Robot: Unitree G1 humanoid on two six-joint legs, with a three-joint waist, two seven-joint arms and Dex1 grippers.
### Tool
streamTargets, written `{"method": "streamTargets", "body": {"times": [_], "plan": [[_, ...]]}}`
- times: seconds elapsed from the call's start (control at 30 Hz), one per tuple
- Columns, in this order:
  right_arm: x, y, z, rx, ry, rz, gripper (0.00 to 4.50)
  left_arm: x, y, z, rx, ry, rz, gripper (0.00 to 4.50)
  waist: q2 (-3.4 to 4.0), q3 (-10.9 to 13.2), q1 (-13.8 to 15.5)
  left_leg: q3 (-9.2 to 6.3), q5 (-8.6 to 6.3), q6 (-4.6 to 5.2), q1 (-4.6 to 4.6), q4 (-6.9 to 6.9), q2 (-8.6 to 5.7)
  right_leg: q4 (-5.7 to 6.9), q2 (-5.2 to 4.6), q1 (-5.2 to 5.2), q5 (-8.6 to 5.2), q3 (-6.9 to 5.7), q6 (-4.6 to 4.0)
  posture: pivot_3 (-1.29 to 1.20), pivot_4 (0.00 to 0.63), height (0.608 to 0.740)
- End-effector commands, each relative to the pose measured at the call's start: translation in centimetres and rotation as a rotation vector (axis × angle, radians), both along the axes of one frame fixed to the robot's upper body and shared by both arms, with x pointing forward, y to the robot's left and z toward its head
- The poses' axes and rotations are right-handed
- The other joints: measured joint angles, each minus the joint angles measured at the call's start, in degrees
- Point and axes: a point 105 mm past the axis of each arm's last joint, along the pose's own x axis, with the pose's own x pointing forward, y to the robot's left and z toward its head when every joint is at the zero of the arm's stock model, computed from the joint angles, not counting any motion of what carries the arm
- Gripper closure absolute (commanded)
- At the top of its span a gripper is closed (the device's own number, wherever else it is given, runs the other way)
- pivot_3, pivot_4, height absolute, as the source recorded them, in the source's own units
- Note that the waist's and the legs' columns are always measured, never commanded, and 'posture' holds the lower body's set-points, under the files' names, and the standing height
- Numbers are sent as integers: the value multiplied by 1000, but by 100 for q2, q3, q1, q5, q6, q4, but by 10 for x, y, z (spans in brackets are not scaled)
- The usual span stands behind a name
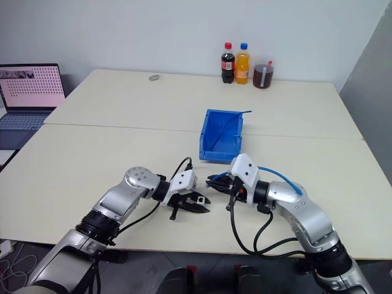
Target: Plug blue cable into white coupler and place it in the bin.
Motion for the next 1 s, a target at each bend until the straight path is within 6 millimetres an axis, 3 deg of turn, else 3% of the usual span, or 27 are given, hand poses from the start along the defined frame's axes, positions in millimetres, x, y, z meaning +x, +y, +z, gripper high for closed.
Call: {"method": "streamTargets", "body": {"times": [0.03,0.37,1.0], "plan": [[-7,9,3,-22,-27,88,4500,-2,1,-8,40,11,-13,3689,0,0,0,0,0,0,0,0,0,0,0,0,0,0,0,0,150,740],[-6,11,-17,-142,-15,142,4500,-4,1,-11,41,23,-17,3689,0,-3,-1,-2,0,0,1,2,1,2,0,3,0,-2,0,0,150,740],[4,6,-10,-103,27,100,4500,-8,-1,-14,48,19,-20,3689,0,-5,-1,-4,0,0,4,3,1,2,0,9,0,-5,0,0,150,740]]}}
